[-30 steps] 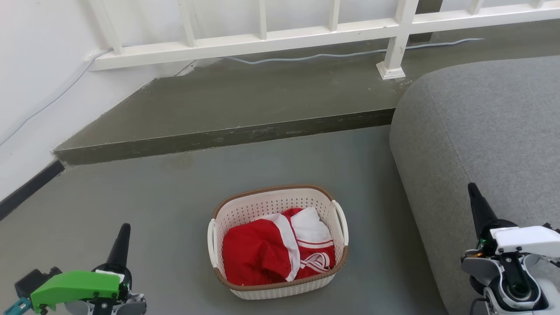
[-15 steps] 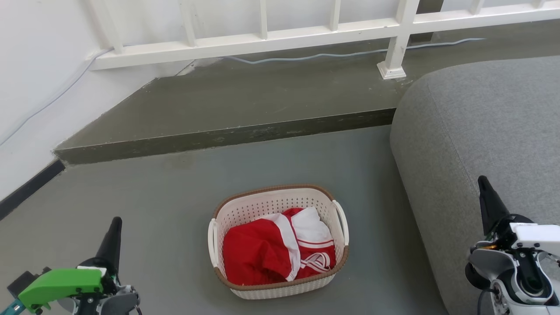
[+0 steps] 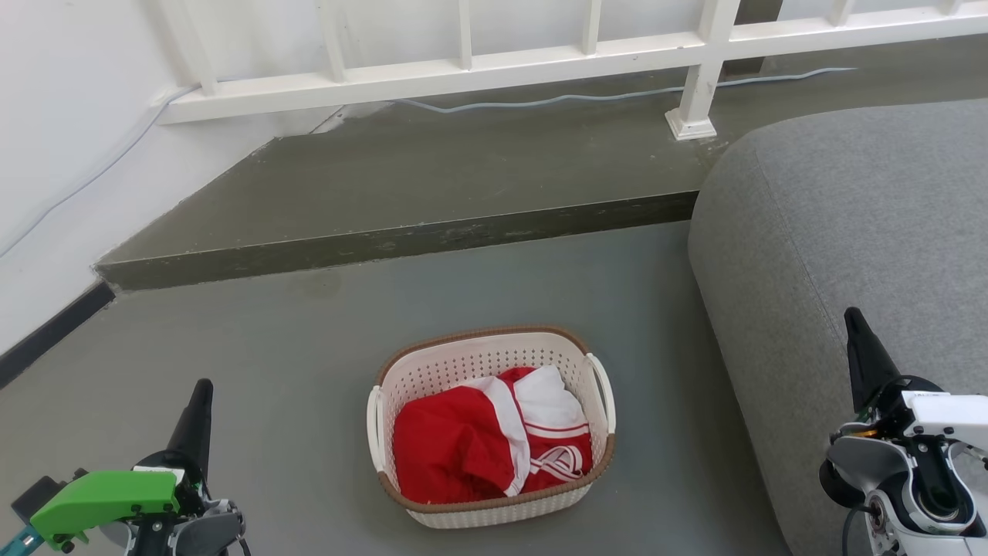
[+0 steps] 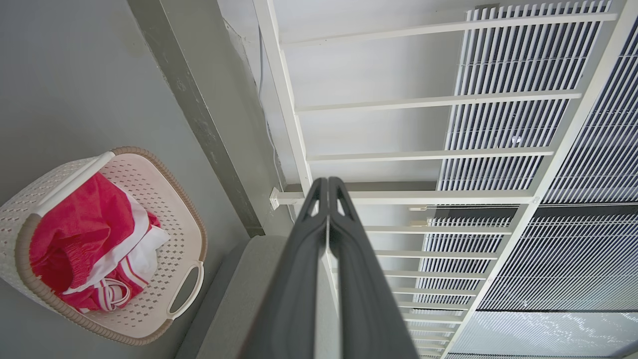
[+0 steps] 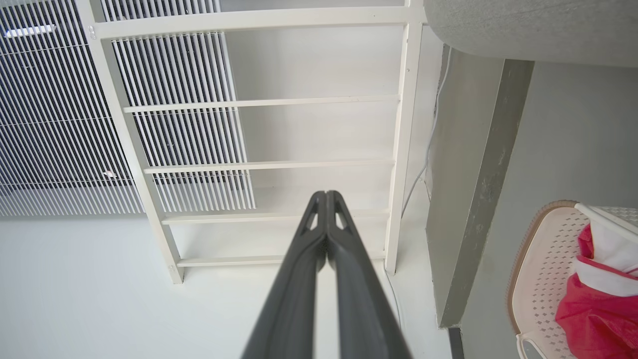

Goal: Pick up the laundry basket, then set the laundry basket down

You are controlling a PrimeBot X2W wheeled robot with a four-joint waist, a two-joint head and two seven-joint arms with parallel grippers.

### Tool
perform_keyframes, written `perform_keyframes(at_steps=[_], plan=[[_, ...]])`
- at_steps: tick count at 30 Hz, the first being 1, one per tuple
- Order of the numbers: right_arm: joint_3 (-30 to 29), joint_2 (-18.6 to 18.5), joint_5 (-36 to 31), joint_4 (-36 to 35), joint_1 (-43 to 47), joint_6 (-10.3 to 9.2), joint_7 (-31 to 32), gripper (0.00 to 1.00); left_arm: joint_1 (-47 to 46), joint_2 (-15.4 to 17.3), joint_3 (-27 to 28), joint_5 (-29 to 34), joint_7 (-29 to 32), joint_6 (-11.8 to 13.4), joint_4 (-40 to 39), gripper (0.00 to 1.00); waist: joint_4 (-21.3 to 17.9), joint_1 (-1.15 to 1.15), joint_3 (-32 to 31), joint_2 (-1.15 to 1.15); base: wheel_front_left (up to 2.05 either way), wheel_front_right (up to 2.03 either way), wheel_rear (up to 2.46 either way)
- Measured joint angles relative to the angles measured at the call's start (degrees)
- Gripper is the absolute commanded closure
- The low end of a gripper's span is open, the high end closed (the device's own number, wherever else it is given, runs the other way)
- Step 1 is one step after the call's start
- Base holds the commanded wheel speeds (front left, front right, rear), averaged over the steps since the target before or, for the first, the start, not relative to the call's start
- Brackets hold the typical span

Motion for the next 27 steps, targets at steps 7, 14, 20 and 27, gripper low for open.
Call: perform_keyframes(at_steps=[7,14,20,27], plan=[[0.0,0.0,0.0,0.2,-0.3,0.00,0.0,1.00,0.0,0.0,0.0,0.0,0.0,0.0,0.2,1.00,0.0,0.00,0.0,0.00,0.00,0.00,0.00],[-0.1,0.0,0.0,0.3,-0.3,0.00,0.0,1.00,0.0,0.0,0.1,0.0,0.0,0.0,0.3,1.00,0.0,0.00,0.0,0.00,0.00,0.00,0.00],[-0.1,0.0,0.0,0.4,-0.3,0.01,0.0,1.00,0.0,0.0,0.1,0.0,0.1,0.0,0.5,1.00,0.0,0.00,0.0,0.00,0.00,0.00,0.00],[-0.2,0.0,0.0,0.5,-0.4,0.01,0.0,1.00,-0.1,0.0,0.1,0.0,0.1,0.0,0.6,1.00,0.0,0.00,0.0,0.00,0.00,0.00,0.00]])
